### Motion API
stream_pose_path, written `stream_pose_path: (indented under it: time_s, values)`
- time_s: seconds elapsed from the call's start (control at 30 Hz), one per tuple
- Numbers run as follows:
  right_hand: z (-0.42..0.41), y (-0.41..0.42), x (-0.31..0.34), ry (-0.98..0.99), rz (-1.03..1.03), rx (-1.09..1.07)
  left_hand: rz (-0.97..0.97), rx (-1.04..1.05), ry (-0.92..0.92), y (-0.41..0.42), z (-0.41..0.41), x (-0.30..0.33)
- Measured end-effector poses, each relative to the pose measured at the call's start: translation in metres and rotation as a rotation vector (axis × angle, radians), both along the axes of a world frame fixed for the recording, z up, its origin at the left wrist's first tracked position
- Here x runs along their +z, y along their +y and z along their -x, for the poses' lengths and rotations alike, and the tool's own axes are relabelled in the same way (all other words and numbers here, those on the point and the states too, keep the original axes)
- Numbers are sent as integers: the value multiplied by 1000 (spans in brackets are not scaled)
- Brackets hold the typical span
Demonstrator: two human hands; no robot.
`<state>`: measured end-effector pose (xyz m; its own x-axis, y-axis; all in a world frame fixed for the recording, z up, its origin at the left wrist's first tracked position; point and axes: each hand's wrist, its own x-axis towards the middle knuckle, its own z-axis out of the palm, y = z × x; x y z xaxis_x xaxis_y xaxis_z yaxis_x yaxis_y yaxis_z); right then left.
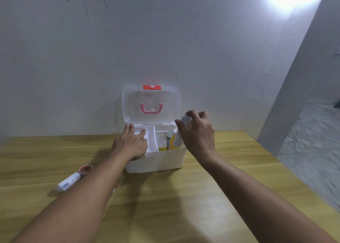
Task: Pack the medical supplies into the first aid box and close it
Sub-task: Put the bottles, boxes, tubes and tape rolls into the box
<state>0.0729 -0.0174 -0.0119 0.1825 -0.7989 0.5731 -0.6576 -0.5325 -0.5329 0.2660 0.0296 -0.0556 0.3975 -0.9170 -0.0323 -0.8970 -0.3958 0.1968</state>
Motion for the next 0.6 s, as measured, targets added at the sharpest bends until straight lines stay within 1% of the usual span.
stream_pose_path:
  time_s: [0.2,0.37,0.5,0.6]
  values:
    - [0,4,-8,237,31,43,-2,2,5,1,1,0]
    - [0,5,0,282,69,105,4,3,14,3,1,1]
    - [2,0,11,392,-32,134,10,6,18,3,1,1]
    - [5,-4,23,331,-152,187,12,7,25,3,1,1]
